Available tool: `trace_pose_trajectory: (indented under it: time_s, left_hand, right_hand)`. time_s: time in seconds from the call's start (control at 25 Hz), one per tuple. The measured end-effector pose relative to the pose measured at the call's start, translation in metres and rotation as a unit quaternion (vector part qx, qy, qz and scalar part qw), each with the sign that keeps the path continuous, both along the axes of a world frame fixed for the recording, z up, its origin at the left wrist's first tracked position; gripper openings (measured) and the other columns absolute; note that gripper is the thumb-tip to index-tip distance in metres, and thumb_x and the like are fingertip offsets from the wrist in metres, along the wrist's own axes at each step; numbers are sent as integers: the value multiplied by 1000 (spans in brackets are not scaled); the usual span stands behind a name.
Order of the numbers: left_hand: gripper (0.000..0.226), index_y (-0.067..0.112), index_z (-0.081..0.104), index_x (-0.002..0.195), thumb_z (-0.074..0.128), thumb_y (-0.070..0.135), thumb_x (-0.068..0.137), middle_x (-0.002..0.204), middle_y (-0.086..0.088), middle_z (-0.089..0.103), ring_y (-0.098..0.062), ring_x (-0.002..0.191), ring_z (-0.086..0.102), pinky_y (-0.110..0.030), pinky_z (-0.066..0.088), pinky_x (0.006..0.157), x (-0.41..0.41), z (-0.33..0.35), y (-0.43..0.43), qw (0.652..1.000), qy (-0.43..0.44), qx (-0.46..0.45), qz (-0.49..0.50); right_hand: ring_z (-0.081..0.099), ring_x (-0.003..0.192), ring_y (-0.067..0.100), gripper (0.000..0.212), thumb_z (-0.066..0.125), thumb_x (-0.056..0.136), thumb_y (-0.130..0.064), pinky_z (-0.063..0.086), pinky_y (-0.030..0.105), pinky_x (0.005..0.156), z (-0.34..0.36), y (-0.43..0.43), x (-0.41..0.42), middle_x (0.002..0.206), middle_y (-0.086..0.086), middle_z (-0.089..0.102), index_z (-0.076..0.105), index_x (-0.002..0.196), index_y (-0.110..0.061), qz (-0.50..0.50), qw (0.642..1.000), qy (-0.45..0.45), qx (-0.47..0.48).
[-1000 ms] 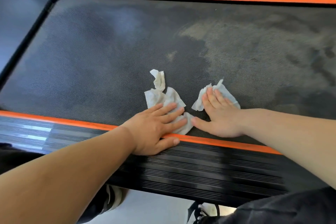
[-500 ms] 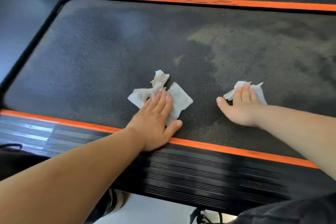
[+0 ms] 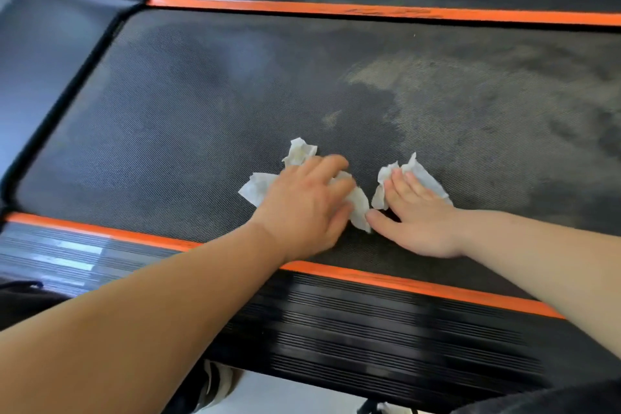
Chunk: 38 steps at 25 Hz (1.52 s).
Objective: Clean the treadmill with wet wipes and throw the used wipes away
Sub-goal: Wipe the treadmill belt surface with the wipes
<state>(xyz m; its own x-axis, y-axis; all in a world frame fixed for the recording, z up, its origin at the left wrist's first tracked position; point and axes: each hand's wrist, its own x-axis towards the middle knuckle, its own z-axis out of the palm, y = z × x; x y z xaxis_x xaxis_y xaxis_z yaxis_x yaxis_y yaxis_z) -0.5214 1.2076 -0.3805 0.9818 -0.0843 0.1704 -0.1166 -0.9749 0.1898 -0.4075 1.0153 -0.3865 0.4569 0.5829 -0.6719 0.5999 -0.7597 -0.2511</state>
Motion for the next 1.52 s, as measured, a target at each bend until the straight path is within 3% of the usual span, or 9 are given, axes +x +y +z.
trace_pose_trajectory:
  time_s: [0.08, 0.2, 0.36, 0.52, 0.76, 1.04, 1.2, 1.32, 1.52]
  left_hand:
    - [64, 26, 38, 153, 42, 57, 97, 166, -14, 19, -38, 151, 22, -59, 29, 118, 13, 2, 7, 986, 117, 1, 116]
    - [73, 35, 0, 162, 29, 63, 101, 168, -2, -24, -30, 154, -24, -57, -5, 125, 16, -13, 24, 945, 292, 0, 145]
    - [63, 26, 1, 163, 28, 40, 108, 170, -2, -18, -26, 155, -18, -54, -2, 125, 5, -25, 21, 950, 284, -9, 129]
    - [67, 22, -3, 163, 34, 28, 107, 169, 3, -20, -20, 155, -21, -44, -9, 126, -10, -20, -3, 954, 297, 25, -41]
    - [63, 21, -8, 162, 22, 34, 109, 168, 3, -22, -22, 155, -22, -47, -7, 126, -28, -23, 27, 938, 306, -2, 161]
    - [62, 19, -8, 162, 19, 33, 108, 169, 1, -21, -24, 154, -23, -49, -10, 125, 53, -47, -4, 971, 236, -3, 43]
    - [67, 13, -8, 162, 13, 37, 103, 168, -6, -21, -27, 154, -24, -50, -9, 126, 64, -49, -19, 967, 232, -2, 107]
    - [71, 11, -15, 160, 12, 40, 101, 167, -8, -25, -26, 153, -27, -50, -9, 126, 44, -43, -34, 968, 246, 51, -10]
    - [61, 19, 1, 163, 23, 36, 109, 171, -1, -13, -23, 157, -13, -48, 0, 127, 39, -29, -31, 967, 253, 36, 2]
  right_hand:
    - [-36, 147, 17, 105, 9, 85, -84, -15, 42, 125, 1, 2, -1, 161, 0, -38, -22, 157, -15, 0, 1000, -1, -24]
    - [-39, 145, 15, 102, 13, 88, -83, -17, 42, 124, 6, 6, -1, 159, -3, -41, -24, 156, -16, -13, 999, 29, -31]
    - [-40, 145, 17, 103, 16, 90, -83, -17, 42, 123, 6, 6, 0, 157, -2, -44, -25, 156, -16, -10, 999, 35, -37]
    - [-42, 143, 16, 109, 17, 84, -88, -17, 44, 124, 7, 14, -2, 158, -1, -44, -28, 154, -18, 45, 998, 40, -32]
    - [-35, 148, 18, 106, 7, 85, -87, -14, 47, 125, 1, 28, 6, 162, 2, -35, -21, 157, -14, 92, 994, 40, -31]
    - [-29, 152, 27, 110, 0, 79, -83, -10, 44, 126, -16, 0, 57, 165, 11, -28, -18, 159, -9, -108, 987, -94, -71]
    - [-38, 147, 20, 109, 1, 77, -85, -15, 44, 125, -17, 4, 28, 160, 4, -40, -25, 157, -16, 11, 1000, -21, 20]
    - [-43, 142, 12, 101, 13, 84, -80, -19, 40, 124, -5, -8, 22, 156, -3, -45, -28, 154, -19, 62, 998, 18, -5]
    - [-33, 149, 16, 92, 19, 96, -72, -17, 39, 123, 2, -10, 22, 161, -2, -37, -21, 158, -17, 24, 999, 19, -26]
